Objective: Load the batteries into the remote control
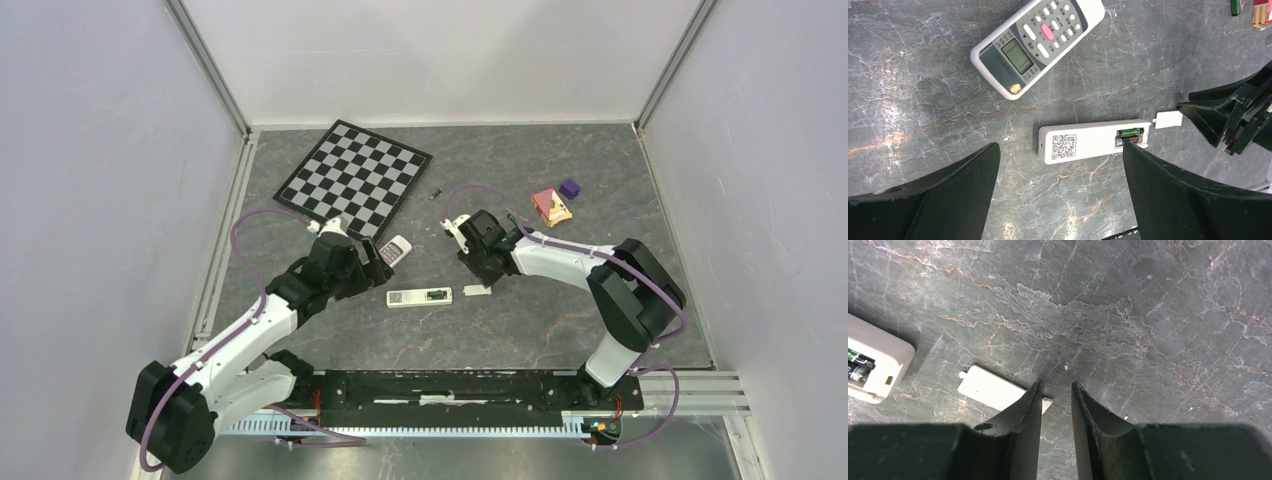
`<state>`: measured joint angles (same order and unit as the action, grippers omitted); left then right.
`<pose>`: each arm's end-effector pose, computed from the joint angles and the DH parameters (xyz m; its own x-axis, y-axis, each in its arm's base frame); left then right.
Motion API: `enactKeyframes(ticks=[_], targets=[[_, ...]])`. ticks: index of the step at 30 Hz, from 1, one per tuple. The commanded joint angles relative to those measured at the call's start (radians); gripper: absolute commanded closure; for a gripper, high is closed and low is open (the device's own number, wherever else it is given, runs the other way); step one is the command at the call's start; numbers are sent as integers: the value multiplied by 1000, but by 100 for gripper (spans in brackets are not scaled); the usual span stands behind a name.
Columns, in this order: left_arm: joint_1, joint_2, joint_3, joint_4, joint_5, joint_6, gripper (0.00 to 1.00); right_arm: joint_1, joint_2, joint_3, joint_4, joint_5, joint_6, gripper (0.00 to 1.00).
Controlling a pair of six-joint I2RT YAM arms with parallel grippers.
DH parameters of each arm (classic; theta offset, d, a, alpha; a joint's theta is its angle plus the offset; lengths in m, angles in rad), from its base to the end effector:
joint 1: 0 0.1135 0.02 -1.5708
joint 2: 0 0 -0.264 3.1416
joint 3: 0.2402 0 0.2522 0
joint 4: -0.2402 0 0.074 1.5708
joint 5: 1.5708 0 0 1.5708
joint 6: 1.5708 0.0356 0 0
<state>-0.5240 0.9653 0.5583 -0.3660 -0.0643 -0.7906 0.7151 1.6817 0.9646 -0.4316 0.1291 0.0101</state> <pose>0.1716 -0.0965 0.2122 -0.7519 -0.3847 -0.5354 -0.1065 0.8723 -0.4772 0.2431 0.2051 0.1604 -0.6949 -0.5902 -0.4108 -0.6034 0.7893 -0.1133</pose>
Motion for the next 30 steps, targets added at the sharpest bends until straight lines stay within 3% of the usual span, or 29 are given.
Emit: enactKeyframes(ticks=[1,9,20,25,30], targets=[[1,-14,32,17,22,47,2,-4,-28,-12,-67,6,-12,67],[1,-8,23,33,32,50,2,-4,-97,-43,-98,-209,-48,59],[3,-37,35,5,-20,41,2,17,-127,-22,-78,-199,-47,37],[10,-66,37,-3,-37,33,2,76,-98,-22,-87,-192,-70,39],[13,-80,41,-8,-31,28,1,87,-41,-2,-101,-183,-76,48]])
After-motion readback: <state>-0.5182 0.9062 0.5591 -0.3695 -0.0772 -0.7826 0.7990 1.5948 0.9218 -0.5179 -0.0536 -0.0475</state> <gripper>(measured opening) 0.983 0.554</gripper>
